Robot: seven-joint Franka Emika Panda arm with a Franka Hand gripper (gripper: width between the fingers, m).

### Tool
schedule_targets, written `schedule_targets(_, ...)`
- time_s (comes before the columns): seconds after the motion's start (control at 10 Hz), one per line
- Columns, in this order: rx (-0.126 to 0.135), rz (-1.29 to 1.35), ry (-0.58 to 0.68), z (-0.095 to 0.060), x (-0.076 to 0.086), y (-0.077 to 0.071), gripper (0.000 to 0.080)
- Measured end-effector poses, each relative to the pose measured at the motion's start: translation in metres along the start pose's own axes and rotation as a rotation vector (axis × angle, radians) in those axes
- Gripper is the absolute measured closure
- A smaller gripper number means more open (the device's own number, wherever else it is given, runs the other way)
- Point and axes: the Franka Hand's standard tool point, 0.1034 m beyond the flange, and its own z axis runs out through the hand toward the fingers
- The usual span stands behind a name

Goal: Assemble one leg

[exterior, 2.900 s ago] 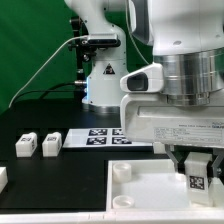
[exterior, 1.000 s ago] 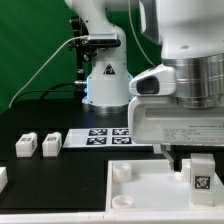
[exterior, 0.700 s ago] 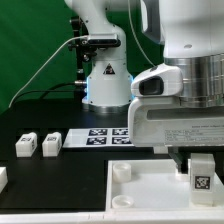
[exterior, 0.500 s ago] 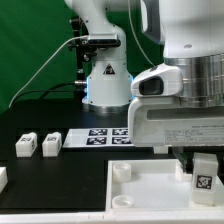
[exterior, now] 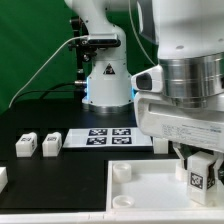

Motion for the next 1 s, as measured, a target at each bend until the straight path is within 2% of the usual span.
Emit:
schedule_targets(0.1,0.018,0.207,-0.007,0.003,-0.001,0.001,0.0500)
schedule_targets(0.2,0.051,0.440,-0.018,0.005,-0.003,0.001,0.0500)
schedule_targets(0.3,0.050,0.643,-0.041,0.009,-0.011,0.001,0.0503)
schedule_targets(0.4,0.052,0.709,-0.047,0.008,-0.012,0.000,0.0503)
schedule_targets(0.6,0.055,0.672,-0.045,0.009,-0.013,0.000,0.0497)
schedule_targets(0.7,0.053,0.613,-0.042,0.009,-0.013,0.000,0.0306)
schedule_targets(0.8,0.047,0.455,-0.043,0.009,-0.014,0.002,0.0306)
schedule_targets(0.9,0.043,0.302,-0.043,0.006,-0.013,0.003,0.0181)
schedule_targets(1.0,0.043,0.138,-0.042,0.002,-0.009,0.005,0.0181)
